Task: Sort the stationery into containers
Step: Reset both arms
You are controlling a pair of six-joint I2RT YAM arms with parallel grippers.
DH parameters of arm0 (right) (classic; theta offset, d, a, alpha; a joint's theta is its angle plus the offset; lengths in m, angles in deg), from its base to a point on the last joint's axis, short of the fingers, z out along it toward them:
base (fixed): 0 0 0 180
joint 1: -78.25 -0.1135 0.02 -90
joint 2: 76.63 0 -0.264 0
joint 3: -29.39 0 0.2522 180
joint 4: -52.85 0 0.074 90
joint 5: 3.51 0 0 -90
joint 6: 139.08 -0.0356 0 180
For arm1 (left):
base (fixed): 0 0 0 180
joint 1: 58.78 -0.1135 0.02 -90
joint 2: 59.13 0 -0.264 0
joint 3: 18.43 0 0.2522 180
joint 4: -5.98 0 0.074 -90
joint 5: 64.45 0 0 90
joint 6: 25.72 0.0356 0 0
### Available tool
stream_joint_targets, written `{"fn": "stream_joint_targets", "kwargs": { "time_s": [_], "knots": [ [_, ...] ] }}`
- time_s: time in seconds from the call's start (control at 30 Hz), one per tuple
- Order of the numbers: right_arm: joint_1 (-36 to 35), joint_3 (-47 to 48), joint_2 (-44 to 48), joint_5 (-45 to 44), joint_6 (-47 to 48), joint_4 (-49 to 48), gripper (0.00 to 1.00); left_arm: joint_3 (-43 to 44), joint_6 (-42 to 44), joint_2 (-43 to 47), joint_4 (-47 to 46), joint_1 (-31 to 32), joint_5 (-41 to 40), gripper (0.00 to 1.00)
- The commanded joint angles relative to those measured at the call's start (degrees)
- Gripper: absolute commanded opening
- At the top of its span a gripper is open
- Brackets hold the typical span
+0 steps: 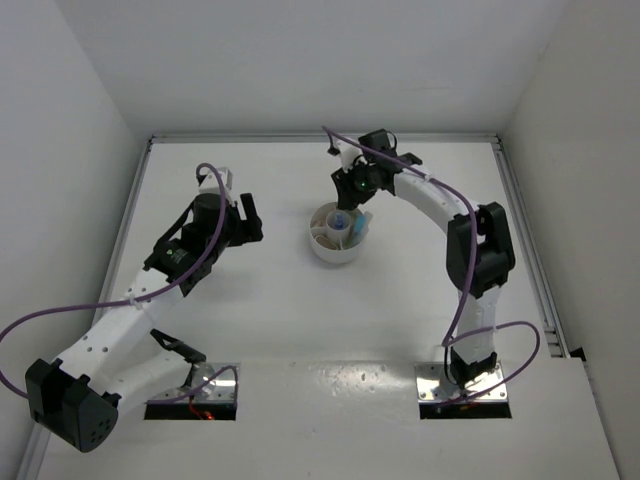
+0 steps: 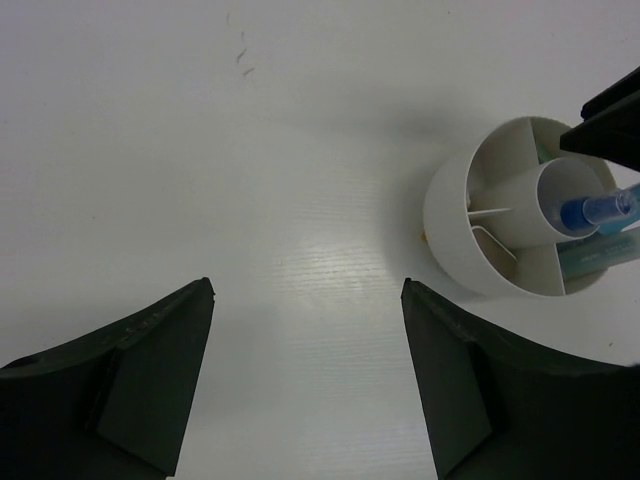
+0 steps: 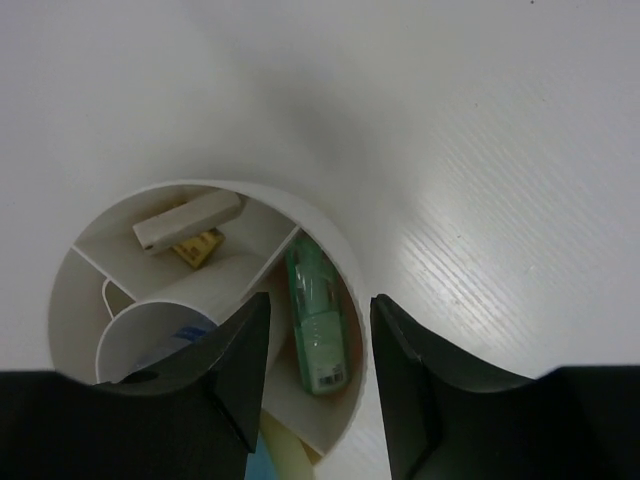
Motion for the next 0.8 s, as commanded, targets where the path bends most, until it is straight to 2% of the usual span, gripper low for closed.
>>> {"fn": "stream_joint_targets", "kwargs": {
  "time_s": [0.0,0.03,0.07,0.1,0.13,0.2,0.23,0.27,0.3,0.33,0.37,0.4,0.43,0.47,0.53,0.57,0.63,0.77],
  "knots": [
    [0.17,2.56,7.32,0.87,0.39,-1.07,0.39,-0.1,0.41,0.57,-2.06,-0.34,0.32,0.8],
    [0.17,2.04,7.33,-0.26,1.0,-1.07,0.29,-0.1,0.41,0.57,-2.06,-0.34,0.32,0.74],
    [0.17,1.16,9.86,-1.75,1.01,-2.12,0.16,-0.1,0.41,0.57,-2.67,-0.34,0.32,0.57],
    [0.17,-0.24,11.62,-7.08,1.53,-3.26,0.0,-0.1,0.41,0.57,-2.68,-0.34,0.32,0.33],
    [0.17,-4.86,13.82,-10.61,1.54,-7.62,0.0,-0.1,0.41,-0.21,-3.46,-0.34,0.32,0.0],
    [0.17,-11.64,22.57,-17.64,1.01,-13.87,0.0,0.69,0.41,-1.62,-4.09,-0.34,0.32,0.0],
    [0.78,-19.94,26.11,-24.72,0.14,-17.47,0.0,1.65,0.41,-3.8,-4.09,-0.34,1.02,0.0],
    [0.79,-23.94,29.45,-27.32,0.13,-23.51,0.06,2.62,1.1,-5.13,-4.09,-0.34,1.55,0.0],
    [1.4,-27.03,35.49,-29.69,0.13,-24.44,0.38,5.06,1.63,-6.54,-4.09,-0.86,2.77,0.01],
    [1.4,-31.32,38.24,-29.72,-0.48,-23.84,0.49,6.48,2.16,-7.85,-4.09,-0.87,3.3,0.34],
    [1.93,-33.19,40.79,-29.2,-0.49,-21.92,0.59,7.63,2.16,-10.3,-4.09,-0.87,3.31,0.59],
    [1.93,-34.95,43.43,-29.19,-0.49,-20.86,0.7,9.38,3.03,-11.46,-3.56,-0.87,3.31,0.79],
    [2.54,-38.19,48.24,-31.1,-1.27,-19.28,0.85,10.0,3.56,-13.47,-3.56,-0.87,2.7,1.0],
    [2.55,-39.87,50.38,-31.12,-1.28,-19.26,0.85,10.01,3.57,-13.49,-3.56,-1.39,2.69,1.0],
    [3.68,-44.6,53.64,-34.28,-1.28,-18.04,0.93,9.93,3.57,-14.72,-3.56,-1.91,4.96,1.0],
    [4.65,-45.77,54.35,-36.55,-1.28,-16.9,0.93,9.4,3.57,-14.72,-4.08,-3.14,6.11,1.0],
    [5.97,-48.23,52.78,-38.58,-2.23,-15.23,1.0,7.56,4.27,-13.59,-4.7,-3.15,6.83,1.0],
    [6.76,-47.11,48.47,-38.51,-7.59,-10.14,1.0,5.88,4.98,-10.6,-5.75,-3.68,4.11,1.0]
  ]
}}
